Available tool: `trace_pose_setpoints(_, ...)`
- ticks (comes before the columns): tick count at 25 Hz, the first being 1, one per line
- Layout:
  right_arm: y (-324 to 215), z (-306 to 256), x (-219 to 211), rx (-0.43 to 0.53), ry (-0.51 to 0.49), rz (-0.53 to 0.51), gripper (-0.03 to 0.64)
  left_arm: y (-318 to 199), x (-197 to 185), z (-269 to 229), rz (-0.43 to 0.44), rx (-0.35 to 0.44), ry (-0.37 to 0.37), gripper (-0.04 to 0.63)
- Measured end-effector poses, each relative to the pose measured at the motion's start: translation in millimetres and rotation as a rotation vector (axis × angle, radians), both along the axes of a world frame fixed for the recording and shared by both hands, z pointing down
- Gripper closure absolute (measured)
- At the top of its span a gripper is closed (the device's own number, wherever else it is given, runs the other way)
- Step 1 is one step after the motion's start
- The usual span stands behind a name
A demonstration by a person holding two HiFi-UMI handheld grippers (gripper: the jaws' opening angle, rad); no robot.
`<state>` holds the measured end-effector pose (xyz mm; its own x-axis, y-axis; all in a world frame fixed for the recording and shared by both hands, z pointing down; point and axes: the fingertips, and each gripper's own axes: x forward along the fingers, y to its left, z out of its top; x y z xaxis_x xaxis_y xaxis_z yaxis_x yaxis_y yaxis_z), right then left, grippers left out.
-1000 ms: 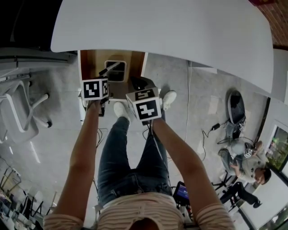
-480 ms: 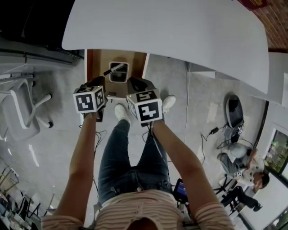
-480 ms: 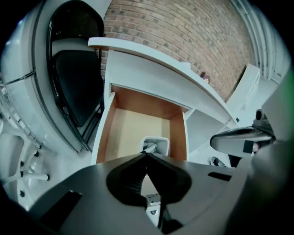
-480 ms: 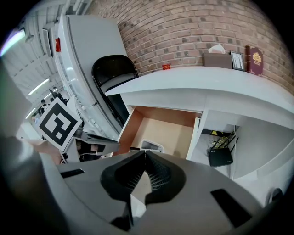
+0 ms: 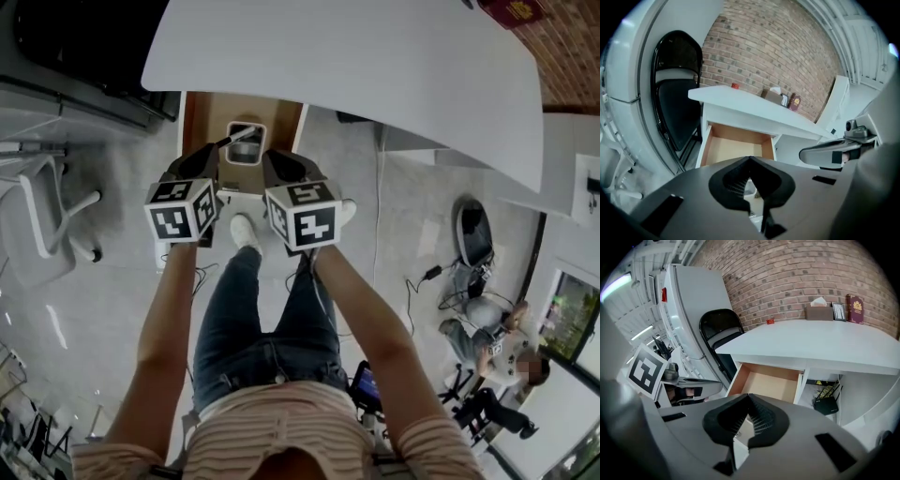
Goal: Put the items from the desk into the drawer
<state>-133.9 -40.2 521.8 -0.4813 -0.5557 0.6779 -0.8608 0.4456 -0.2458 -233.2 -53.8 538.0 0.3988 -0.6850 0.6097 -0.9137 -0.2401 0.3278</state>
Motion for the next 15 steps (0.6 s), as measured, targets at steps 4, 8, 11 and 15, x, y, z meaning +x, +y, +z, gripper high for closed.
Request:
trace_pose_setpoints(4,-0.9,-29.6,-1.5,0.048,-0.031,0.01,0.6,-3.2,-0.6,-35.7,0.007,0.08,0.007,0.586)
trace_pose_setpoints(8,-3.6,-56.9,-8.8,0.107,-0.052,-0.013,0.6,-5.3,-2.3,-69.9,0.016,0.14,0.033,0.586)
trace_pose_setpoints(11,-6.8,-76.6,-12.1,0.154,-0.063,-0.031,0.601,-7.3,-3.2,-92.3,0.022,0.183,0.041,0.586)
trace_pose_setpoints(15,-5.9,-99.8,-10.8,0.205,-0.106,-0.034,0.601,-5.0,-1.0,-119.8,0.029,0.236,0.048,0.586)
